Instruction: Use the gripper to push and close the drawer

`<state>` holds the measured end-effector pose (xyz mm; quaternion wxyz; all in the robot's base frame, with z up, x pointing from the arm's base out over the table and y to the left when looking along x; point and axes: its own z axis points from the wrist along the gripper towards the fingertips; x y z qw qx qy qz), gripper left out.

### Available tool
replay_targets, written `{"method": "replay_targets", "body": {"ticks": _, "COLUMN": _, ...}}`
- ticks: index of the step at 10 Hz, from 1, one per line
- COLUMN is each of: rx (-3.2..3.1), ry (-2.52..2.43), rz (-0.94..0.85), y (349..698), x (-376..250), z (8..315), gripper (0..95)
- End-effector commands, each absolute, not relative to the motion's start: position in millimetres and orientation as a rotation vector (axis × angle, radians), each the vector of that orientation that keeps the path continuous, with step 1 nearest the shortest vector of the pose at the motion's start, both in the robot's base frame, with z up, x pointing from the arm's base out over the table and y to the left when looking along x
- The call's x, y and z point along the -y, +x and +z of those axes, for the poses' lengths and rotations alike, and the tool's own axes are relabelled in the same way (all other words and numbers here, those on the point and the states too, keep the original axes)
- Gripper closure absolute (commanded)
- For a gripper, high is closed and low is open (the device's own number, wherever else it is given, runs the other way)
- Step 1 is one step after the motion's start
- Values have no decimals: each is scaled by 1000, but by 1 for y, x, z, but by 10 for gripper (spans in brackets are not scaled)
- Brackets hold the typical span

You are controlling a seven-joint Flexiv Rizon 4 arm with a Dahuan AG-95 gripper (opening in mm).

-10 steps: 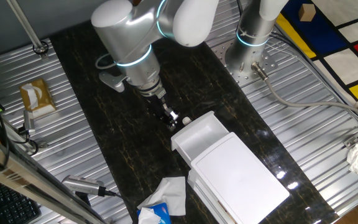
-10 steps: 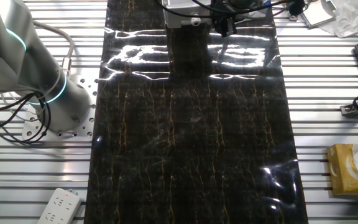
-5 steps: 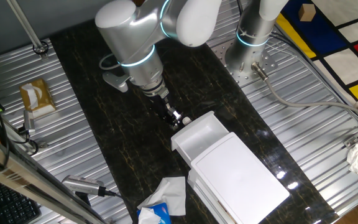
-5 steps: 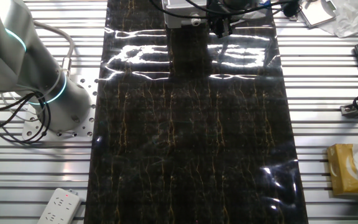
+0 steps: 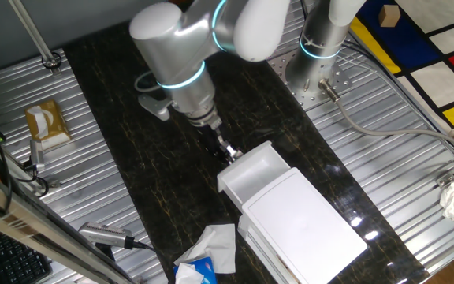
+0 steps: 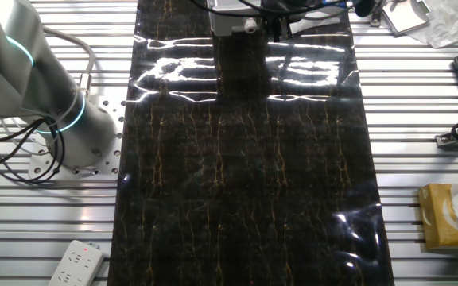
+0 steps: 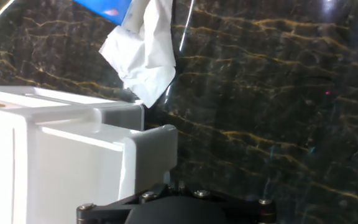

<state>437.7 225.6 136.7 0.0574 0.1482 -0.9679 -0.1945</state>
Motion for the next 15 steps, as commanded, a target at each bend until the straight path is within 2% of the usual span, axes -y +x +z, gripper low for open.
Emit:
{"method": "replay_targets", "body": {"ticks": 1, "rx": 2939, "ry": 426, "rz": -581, "y": 435, "x": -235, "z": 136, "gripper": 950}}
{"method": "replay_targets", "body": {"ticks": 10, "rx": 2975, "ry": 245, "rz": -545, "y": 415, "x": -311, "z": 138, "gripper": 950}}
{"method": "replay_targets", "body": {"ticks": 15, "rx": 2997, "ry": 233, "rz": -511, "y": 414, "x": -321, "z": 136, "gripper": 950}}
